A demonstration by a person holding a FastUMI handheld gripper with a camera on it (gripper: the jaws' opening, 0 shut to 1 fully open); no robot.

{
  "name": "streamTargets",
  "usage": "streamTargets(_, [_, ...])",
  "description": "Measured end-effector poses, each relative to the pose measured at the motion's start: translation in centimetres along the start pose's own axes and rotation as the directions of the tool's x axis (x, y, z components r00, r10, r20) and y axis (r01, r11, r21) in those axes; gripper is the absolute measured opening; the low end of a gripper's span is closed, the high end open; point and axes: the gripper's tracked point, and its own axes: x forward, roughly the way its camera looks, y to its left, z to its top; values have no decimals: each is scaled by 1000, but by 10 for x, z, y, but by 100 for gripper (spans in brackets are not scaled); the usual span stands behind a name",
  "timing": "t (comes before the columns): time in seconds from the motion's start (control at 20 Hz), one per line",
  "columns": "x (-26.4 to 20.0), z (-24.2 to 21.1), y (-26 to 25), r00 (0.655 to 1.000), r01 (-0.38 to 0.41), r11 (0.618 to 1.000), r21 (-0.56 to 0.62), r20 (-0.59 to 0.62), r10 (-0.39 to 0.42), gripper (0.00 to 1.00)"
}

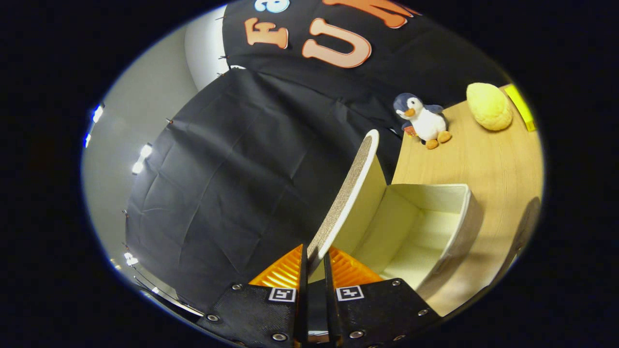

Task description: Open the storage box then place both shoes into the box .Put the left shoe in first, then the right shoe, with the right side of both shoes facing outward in a uniform manner.

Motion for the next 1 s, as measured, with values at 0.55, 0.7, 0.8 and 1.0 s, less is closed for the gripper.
streamTargets(0.55, [98,-14,55,988,41,996,-78,-145,-52,19])
streamTargets(0.7, [120,-14,50,984,99,988,-116,-134,-115,25])
streamTargets(0.8, [127,-20,49,981,117,983,-145,-137,-137,43])
streamTargets(1.0, [119,-19,29,973,163,967,-196,-129,-190,69])
